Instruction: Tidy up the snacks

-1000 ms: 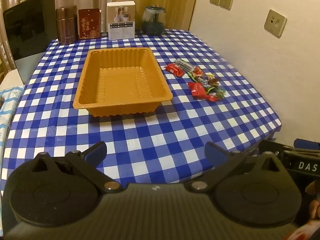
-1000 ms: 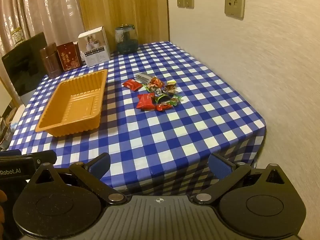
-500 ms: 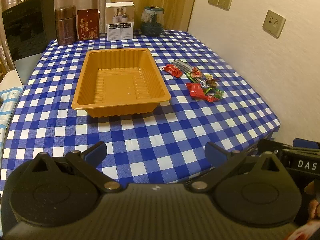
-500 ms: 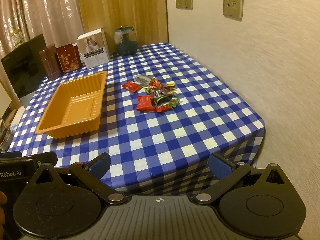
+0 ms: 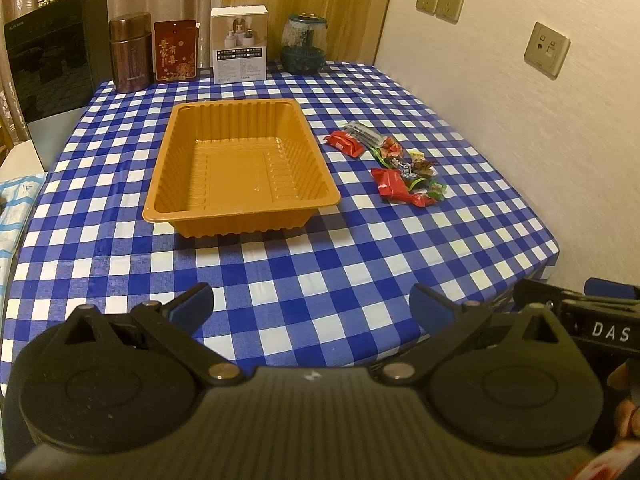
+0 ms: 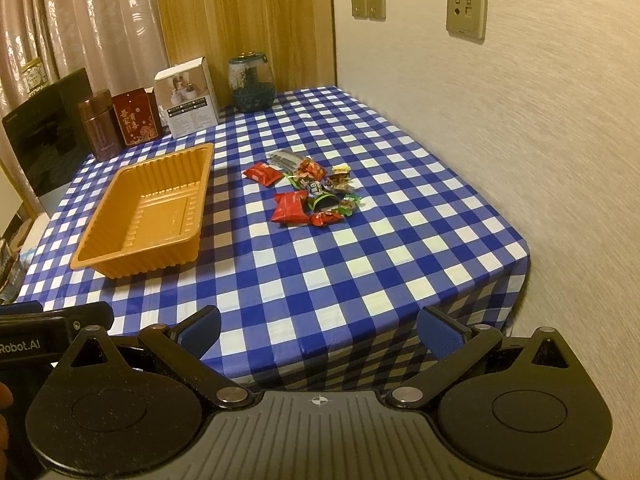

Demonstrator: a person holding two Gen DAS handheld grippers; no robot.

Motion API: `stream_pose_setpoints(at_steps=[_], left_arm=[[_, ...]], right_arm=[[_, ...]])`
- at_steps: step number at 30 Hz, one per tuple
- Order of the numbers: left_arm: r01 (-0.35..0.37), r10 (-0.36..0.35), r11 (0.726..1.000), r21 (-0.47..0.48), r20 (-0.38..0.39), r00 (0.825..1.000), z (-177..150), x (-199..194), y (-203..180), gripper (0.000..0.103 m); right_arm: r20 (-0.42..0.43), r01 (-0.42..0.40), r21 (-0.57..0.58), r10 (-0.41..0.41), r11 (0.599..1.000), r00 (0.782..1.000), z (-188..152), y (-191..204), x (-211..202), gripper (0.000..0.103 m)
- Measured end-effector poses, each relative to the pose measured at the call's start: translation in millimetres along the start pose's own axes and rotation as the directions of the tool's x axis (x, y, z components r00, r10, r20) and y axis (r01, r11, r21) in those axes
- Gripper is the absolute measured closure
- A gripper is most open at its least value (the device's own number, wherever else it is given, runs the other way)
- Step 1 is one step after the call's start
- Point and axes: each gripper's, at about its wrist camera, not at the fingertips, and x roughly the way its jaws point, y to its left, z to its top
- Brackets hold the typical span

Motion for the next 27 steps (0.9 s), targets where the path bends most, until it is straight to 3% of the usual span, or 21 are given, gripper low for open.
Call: stream_pose_setpoints(at_steps=[27], left_arm=[[-0.001,0.001,1.000,0.000,0.000,1.000,2.1,-0.4,-4.1,0.000]], right_arm=[[0.004,0.003,0.001,-0.003,1.000,1.000,4.8,-1.9,-1.6,0.000]])
